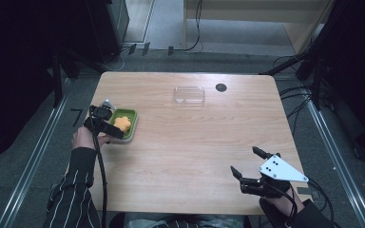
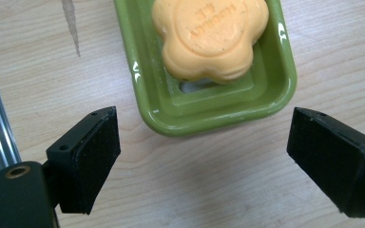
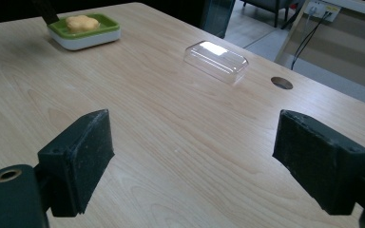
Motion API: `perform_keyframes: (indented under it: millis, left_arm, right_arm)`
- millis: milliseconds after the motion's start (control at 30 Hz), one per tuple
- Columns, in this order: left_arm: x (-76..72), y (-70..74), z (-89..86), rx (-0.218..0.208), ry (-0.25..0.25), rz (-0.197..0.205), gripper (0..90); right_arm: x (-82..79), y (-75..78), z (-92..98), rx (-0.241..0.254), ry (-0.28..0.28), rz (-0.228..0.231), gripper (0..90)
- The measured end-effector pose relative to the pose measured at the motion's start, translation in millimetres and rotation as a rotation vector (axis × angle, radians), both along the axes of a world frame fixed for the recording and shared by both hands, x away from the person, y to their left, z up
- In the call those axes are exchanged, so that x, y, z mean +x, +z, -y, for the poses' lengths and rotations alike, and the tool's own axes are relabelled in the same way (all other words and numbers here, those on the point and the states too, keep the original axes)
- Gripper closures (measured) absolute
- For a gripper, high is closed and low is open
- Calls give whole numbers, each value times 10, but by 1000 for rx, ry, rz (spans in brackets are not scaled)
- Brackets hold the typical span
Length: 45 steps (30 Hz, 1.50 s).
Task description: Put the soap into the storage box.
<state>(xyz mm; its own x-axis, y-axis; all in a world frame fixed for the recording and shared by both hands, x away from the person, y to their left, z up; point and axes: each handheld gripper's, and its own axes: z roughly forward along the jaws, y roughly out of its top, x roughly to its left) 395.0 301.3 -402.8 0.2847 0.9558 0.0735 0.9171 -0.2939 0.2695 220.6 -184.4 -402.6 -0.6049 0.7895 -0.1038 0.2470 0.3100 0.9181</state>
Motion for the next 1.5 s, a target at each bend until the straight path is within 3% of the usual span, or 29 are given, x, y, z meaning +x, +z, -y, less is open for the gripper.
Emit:
perform_keyframes:
  millis: [767,1033,1233,1500]
  left_arm:
    - [-408,-9,166,26,-70,-2,88]
    - [-565,-57,182,26,-86,-31,85]
    - [-683,-74,199,32,-93,-27,81]
    - [-856,-154,270,42,-132,-64,78]
  right_arm:
    - [-58,1,47,-3,-23,-1,134]
    - [-58,0,50,-2,-22,-1,134]
    - [-60,1,49,-2,-22,-2,134]
    - [-65,1,53,-1,-25,-2,135]
